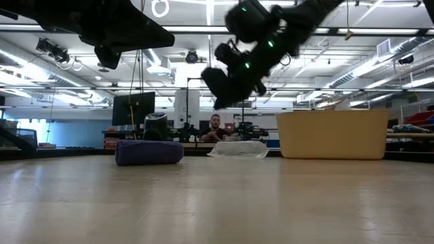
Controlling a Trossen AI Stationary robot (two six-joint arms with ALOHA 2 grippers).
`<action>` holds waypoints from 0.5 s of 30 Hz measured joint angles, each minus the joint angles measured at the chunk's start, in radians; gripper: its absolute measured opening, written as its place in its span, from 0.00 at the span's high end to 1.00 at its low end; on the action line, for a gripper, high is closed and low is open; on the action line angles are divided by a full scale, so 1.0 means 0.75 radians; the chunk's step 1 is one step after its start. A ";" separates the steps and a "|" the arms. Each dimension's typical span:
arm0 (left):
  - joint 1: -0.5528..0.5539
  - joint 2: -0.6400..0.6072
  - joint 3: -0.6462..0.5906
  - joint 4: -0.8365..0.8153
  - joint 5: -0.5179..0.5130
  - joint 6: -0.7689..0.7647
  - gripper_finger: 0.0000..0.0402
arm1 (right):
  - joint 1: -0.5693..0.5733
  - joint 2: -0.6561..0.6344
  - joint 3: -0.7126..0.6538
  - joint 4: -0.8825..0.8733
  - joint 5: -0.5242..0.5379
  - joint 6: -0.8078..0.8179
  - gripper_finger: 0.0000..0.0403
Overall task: Roll bandage
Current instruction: Prepare the transparent zip bag
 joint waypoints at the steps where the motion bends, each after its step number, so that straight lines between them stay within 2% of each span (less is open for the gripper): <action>1: 0.000 0.000 0.000 -0.001 0.000 0.000 0.98 | -0.021 0.000 0.074 -0.116 -0.002 0.004 1.00; 4: 0.000 0.000 0.000 -0.003 0.000 -0.001 0.98 | -0.114 0.001 0.239 -0.333 -0.057 0.002 1.00; 7: 0.000 0.000 0.000 -0.007 0.000 -0.001 0.98 | -0.246 0.002 0.354 -0.503 -0.207 0.012 1.00; 10: 0.000 0.000 0.000 -0.016 0.004 -0.001 0.98 | -0.374 0.003 0.352 -0.601 -0.336 0.042 1.00; 15: 0.000 0.000 0.000 -0.033 0.010 -0.001 0.98 | -0.455 0.004 0.266 -0.696 -0.361 0.061 1.00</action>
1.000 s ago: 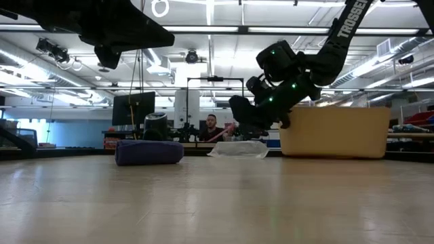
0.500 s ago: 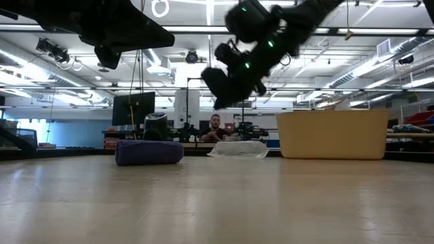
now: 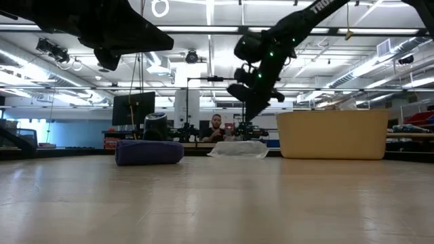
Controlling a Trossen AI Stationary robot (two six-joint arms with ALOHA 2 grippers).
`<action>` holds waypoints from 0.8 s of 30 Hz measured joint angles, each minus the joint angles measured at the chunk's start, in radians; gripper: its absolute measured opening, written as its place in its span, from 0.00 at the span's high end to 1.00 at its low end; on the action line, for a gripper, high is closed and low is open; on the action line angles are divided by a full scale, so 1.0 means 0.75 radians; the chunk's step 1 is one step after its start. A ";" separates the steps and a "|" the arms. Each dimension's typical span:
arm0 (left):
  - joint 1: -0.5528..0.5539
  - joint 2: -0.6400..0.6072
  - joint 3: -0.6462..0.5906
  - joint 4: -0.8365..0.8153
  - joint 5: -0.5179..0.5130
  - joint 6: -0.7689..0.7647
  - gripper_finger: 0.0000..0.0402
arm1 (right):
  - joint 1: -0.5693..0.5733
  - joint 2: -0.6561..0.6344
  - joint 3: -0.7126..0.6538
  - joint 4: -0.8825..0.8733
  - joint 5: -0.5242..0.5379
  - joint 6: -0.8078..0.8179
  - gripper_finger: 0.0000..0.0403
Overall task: Roll bandage
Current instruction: Prepare the transparent zip bag
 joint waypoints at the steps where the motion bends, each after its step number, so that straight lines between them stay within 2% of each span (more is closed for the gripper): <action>1: 0.000 0.000 0.000 0.000 0.000 0.000 0.98 | 0.003 0.001 -0.022 0.001 -0.004 -0.012 1.00; 15: 0.012 0.001 0.000 -0.003 -0.001 -0.009 0.98 | 0.023 0.037 -0.132 0.043 -0.021 -0.064 1.00; 24: 0.020 0.001 0.000 -0.003 -0.001 -0.011 0.98 | 0.130 0.059 -0.128 -0.056 -0.212 -0.118 1.00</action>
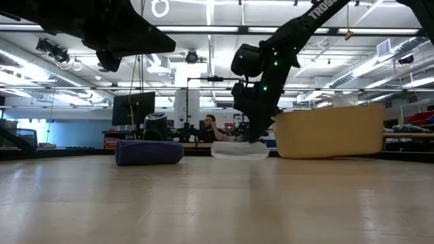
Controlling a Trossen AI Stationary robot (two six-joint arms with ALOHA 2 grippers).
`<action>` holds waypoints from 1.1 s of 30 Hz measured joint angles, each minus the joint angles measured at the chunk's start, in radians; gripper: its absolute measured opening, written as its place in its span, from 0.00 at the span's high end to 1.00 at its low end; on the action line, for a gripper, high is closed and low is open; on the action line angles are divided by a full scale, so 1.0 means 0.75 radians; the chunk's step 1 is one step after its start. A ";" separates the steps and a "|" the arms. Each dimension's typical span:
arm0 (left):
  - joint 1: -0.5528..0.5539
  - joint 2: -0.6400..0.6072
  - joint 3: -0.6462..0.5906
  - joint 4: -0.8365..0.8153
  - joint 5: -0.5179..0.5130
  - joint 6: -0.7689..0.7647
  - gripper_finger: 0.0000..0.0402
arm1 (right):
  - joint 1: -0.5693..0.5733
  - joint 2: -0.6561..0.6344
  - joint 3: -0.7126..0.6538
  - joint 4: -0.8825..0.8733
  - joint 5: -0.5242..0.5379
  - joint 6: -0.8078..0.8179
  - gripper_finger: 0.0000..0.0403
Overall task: Roll bandage
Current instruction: Prepare the transparent zip bag, then adjust the yellow bin
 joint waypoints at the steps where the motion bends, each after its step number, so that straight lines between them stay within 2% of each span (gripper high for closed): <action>1: 0.000 0.000 0.000 -0.002 -0.001 -0.007 0.98 | 0.023 -0.005 0.000 -0.026 -0.015 -0.003 1.00; 6: 0.004 0.000 0.000 -0.007 -0.027 -0.041 0.98 | 0.161 -0.017 -0.001 -0.066 -0.085 -0.009 1.00; 13: 0.018 0.000 0.000 -0.023 -0.029 -0.069 0.98 | 0.350 -0.048 0.005 -0.042 -0.094 -0.048 1.00; 15: 0.018 0.000 0.000 -0.023 -0.028 -0.070 0.98 | 0.380 -0.063 0.005 -0.037 -0.072 -0.049 1.00; 18: 0.018 0.000 0.000 -0.031 -0.028 -0.070 0.98 | 0.406 -0.104 0.005 -0.033 0.064 -0.046 1.00; 21: 0.018 0.000 0.000 -0.033 -0.027 -0.070 0.98 | 0.389 -0.131 0.007 -0.044 0.187 -0.022 0.99; 25: 0.018 0.000 0.000 -0.041 -0.024 -0.071 0.98 | 0.321 -0.131 0.006 -0.134 0.149 0.003 1.00; 27: 0.018 0.000 0.000 -0.042 -0.024 -0.073 0.98 | 0.290 -0.129 0.006 -0.145 0.177 0.003 1.00; 31: 0.018 0.000 0.000 -0.043 -0.024 -0.073 0.98 | 0.234 -0.132 0.006 -0.120 0.394 0.001 1.00; 33: 0.018 0.000 0.000 -0.045 -0.024 -0.073 0.98 | 0.212 -0.150 0.006 -0.109 0.426 -0.013 1.00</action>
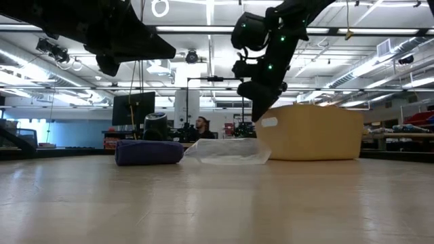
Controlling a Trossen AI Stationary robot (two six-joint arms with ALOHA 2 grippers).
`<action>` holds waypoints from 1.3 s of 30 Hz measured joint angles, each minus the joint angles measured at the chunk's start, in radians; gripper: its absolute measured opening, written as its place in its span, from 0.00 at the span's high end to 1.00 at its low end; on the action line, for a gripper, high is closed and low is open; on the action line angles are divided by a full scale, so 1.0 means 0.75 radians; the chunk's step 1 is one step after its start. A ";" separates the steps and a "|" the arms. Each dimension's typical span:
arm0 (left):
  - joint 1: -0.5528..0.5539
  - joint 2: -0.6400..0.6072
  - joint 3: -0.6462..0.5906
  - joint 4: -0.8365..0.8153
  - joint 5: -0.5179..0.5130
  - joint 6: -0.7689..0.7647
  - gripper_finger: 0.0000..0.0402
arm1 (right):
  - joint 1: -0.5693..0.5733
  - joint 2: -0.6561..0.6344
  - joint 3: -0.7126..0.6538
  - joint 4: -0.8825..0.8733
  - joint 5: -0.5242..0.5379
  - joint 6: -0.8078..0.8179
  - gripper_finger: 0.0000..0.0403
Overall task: Roll bandage
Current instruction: Adjust the yellow bin
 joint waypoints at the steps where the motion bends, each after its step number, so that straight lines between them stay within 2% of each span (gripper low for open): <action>1: 0.000 0.000 0.000 -0.001 0.000 0.000 0.98 | -0.005 -0.016 0.000 -0.003 -0.002 -0.012 1.00; 6: 0.000 0.000 0.000 -0.018 0.000 0.001 0.98 | 0.086 -0.157 0.001 -0.076 -0.033 -0.088 1.00; 10: 0.000 0.000 0.000 -0.023 0.000 0.001 0.98 | 0.164 -0.245 0.001 -0.360 -0.061 -0.049 1.00; 13: 0.000 0.000 0.000 -0.023 0.000 0.001 0.98 | 0.186 -0.249 0.000 -0.574 -0.124 0.023 1.00; 15: 0.000 0.000 0.000 -0.024 0.000 0.002 0.98 | 0.180 -0.239 -0.018 -0.610 -0.135 0.033 1.00; 22: -0.001 0.000 0.000 -0.030 0.002 0.004 0.98 | 0.036 -0.211 -0.157 -0.365 -0.139 -0.025 1.00; 28: -0.001 -0.001 0.000 -0.037 0.005 0.008 0.98 | -0.110 -0.210 -0.229 -0.224 0.012 0.016 1.00; 31: -0.001 -0.001 0.000 -0.035 0.005 0.008 0.98 | -0.151 -0.210 -0.231 -0.140 0.026 0.025 1.00; 36: -0.003 -0.001 0.000 -0.043 0.005 0.000 0.98 | -0.133 -0.251 -0.231 -0.044 0.014 0.026 1.00; 39: -0.003 -0.001 0.000 -0.098 0.005 -0.061 0.98 | -0.079 -0.298 -0.231 -0.037 -0.101 0.122 1.00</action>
